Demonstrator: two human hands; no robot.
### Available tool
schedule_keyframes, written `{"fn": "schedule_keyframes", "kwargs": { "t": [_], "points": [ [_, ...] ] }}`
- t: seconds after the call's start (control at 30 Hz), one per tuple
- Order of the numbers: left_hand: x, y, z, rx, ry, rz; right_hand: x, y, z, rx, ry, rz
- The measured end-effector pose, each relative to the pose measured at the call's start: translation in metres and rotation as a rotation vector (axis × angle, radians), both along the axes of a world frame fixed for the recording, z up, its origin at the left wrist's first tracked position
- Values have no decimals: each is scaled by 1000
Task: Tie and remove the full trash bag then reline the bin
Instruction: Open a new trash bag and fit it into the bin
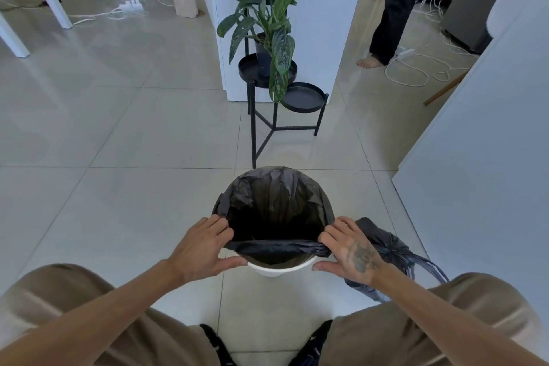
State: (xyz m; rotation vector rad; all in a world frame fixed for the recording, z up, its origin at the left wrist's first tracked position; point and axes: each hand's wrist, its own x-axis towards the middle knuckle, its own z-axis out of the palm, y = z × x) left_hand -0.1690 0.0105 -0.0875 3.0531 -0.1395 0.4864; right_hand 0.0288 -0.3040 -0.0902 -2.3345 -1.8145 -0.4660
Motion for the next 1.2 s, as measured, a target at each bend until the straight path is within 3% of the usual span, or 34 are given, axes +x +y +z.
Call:
{"fn": "schedule_keyframes", "kwargs": {
  "t": [0.13, 0.33, 0.47, 0.67, 0.87, 1.0, 1.2],
  "points": [
    [-4, -6, -1, 6, 50, 49, -5, 0, -3, -33, -44, -39],
    [-12, -23, 2, -133, 171, 249, -21, -3, 5, -158, -84, -170],
    [-22, -25, -4, -203, 301, 353, -35, -6, 13, -271, 37, -295],
    [-33, -37, -6, -335, 527, 338, -47, -16, 8, -497, 242, -297],
    [-19, -50, 3, -569, 572, 507, -51, -6, 12, -482, 452, -358],
    [-17, -52, 1, -545, 623, 531, -53, 3, 17, -500, 543, -427],
    [-15, -56, -2, -473, 782, 481, -57, 9, 20, -716, 504, -469]
  ]
}}
